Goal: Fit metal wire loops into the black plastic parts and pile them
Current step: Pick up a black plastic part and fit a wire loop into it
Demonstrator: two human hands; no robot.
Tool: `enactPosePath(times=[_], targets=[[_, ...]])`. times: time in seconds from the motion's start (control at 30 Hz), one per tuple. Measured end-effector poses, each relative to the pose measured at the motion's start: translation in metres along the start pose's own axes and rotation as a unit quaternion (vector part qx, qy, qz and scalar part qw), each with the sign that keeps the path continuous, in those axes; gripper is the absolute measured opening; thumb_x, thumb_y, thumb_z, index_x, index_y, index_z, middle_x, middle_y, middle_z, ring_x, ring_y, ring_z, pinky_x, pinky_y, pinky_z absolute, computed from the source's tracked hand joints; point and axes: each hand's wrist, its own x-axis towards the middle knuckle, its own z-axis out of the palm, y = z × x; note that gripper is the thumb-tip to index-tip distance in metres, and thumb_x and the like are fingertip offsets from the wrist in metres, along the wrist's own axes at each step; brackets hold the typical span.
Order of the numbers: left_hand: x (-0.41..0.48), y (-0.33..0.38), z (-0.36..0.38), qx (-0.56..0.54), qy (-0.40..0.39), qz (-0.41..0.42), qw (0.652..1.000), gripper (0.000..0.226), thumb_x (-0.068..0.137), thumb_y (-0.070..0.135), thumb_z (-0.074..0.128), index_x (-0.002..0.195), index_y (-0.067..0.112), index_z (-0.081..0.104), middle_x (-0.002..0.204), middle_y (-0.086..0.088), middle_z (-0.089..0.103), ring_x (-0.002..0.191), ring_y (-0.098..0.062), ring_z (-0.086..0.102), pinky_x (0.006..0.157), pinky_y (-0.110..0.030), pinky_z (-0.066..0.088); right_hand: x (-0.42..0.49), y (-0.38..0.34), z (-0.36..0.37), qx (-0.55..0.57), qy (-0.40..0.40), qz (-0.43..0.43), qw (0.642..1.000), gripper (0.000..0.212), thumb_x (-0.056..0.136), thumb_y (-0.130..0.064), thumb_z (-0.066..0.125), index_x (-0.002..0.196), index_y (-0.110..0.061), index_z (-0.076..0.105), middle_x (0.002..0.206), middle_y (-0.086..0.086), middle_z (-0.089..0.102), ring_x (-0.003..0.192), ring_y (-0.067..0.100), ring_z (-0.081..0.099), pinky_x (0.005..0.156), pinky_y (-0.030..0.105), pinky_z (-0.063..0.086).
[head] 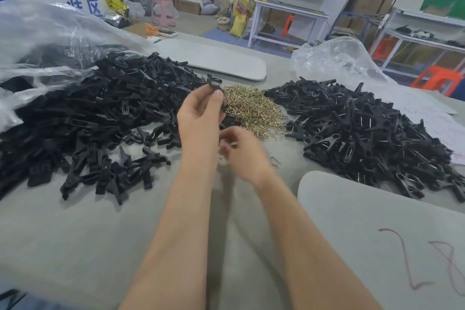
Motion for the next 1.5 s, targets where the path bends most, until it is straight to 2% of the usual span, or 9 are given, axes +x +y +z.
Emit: enactPosePath(times=[0.13,0.23,0.43,0.53,0.77,0.97,1.17,1.33,1.5], targets=[[-0.001,-0.024,0.002,0.157,-0.099,-0.124,0.975,0.012,0.092,0.014,0.059,0.103,0.013,0.061,0.102,-0.002,0.067,0.09,-0.012,0.061,0.082,-0.024,0.05,-0.024,-0.001,-0.061,0.101,0.075,-0.035,0.991,0.026,0.088,0.009,0.044,0.082,-0.008,0.063,0.077,0.005,0.064,0.056,0.002,0.064,0.06,0.016,0.055],[-0.006,-0.035,0.007,0.278,-0.154,-0.131,0.939,0.019,0.092,0.018,0.06,0.109,0.009,0.059,0.094,0.001,0.062,0.081,-0.008,0.058,0.078,-0.021,0.049,-0.034,0.006,-0.065,0.056,0.127,-0.053,0.989,0.028,0.087,0.006,0.048,0.077,-0.015,0.063,0.075,-0.002,0.065,0.062,0.005,0.063,0.065,0.02,0.055],[-0.012,-0.037,0.008,0.195,-0.174,-0.187,0.947,0.005,0.094,0.003,0.053,0.092,0.008,0.054,0.087,-0.008,0.062,0.077,-0.017,0.066,0.073,-0.028,0.055,-0.03,0.012,-0.054,0.136,0.207,-0.033,0.968,0.018,0.089,-0.007,0.061,0.106,-0.011,0.057,0.099,0.01,0.064,0.092,0.028,0.066,0.086,0.038,0.054],[-0.013,-0.037,0.009,0.186,-0.173,-0.192,0.948,0.009,0.093,0.002,0.055,0.089,0.01,0.054,0.087,-0.009,0.062,0.082,-0.022,0.064,0.08,-0.035,0.052,-0.025,0.015,-0.051,0.18,0.204,-0.002,0.962,0.023,0.088,-0.006,0.063,0.109,0.003,0.059,0.094,0.018,0.065,0.087,0.03,0.065,0.089,0.044,0.052],[-0.005,-0.041,0.003,0.228,-0.142,-0.184,0.946,0.008,0.091,0.012,0.061,0.089,0.019,0.059,0.086,-0.002,0.061,0.079,-0.014,0.059,0.08,-0.031,0.051,-0.027,0.018,-0.059,0.193,0.156,-0.02,0.969,0.045,0.096,-0.004,0.048,0.139,-0.013,0.036,0.109,0.012,0.059,0.091,0.015,0.06,0.081,0.027,0.054],[-0.006,-0.043,0.004,0.188,-0.174,-0.186,0.949,0.013,0.092,0.001,0.055,0.099,0.008,0.064,0.081,-0.003,0.065,0.07,-0.009,0.063,0.082,-0.025,0.054,-0.03,0.013,-0.059,0.152,0.148,-0.041,0.976,0.031,0.092,0.002,0.053,0.121,-0.001,0.046,0.11,0.018,0.064,0.086,0.014,0.061,0.08,0.022,0.051],[-0.007,-0.043,0.005,0.203,-0.187,-0.177,0.945,0.015,0.092,0.0,0.055,0.096,0.011,0.065,0.082,-0.004,0.065,0.076,-0.013,0.061,0.091,-0.034,0.052,-0.033,0.008,-0.059,0.071,0.117,-0.076,0.988,0.044,0.094,0.0,0.05,0.137,-0.007,0.045,0.102,0.006,0.06,0.079,0.016,0.06,0.084,0.035,0.049],[-0.007,-0.044,0.004,0.205,-0.192,-0.167,0.945,0.019,0.092,0.0,0.056,0.089,0.016,0.065,0.078,-0.001,0.065,0.075,-0.012,0.061,0.09,-0.034,0.052,-0.033,0.009,-0.057,0.109,0.139,-0.067,0.982,0.036,0.091,0.004,0.052,0.127,0.001,0.047,0.103,0.009,0.061,0.09,0.011,0.059,0.076,0.009,0.049],[-0.006,-0.044,0.005,0.194,-0.183,-0.17,0.949,0.017,0.091,0.001,0.058,0.088,0.017,0.064,0.08,-0.002,0.065,0.075,-0.012,0.06,0.087,-0.031,0.053,-0.031,0.01,-0.059,0.08,0.156,-0.097,0.98,0.03,0.09,0.005,0.054,0.12,0.001,0.056,0.101,0.003,0.062,0.086,-0.003,0.058,0.078,0.007,0.047]])
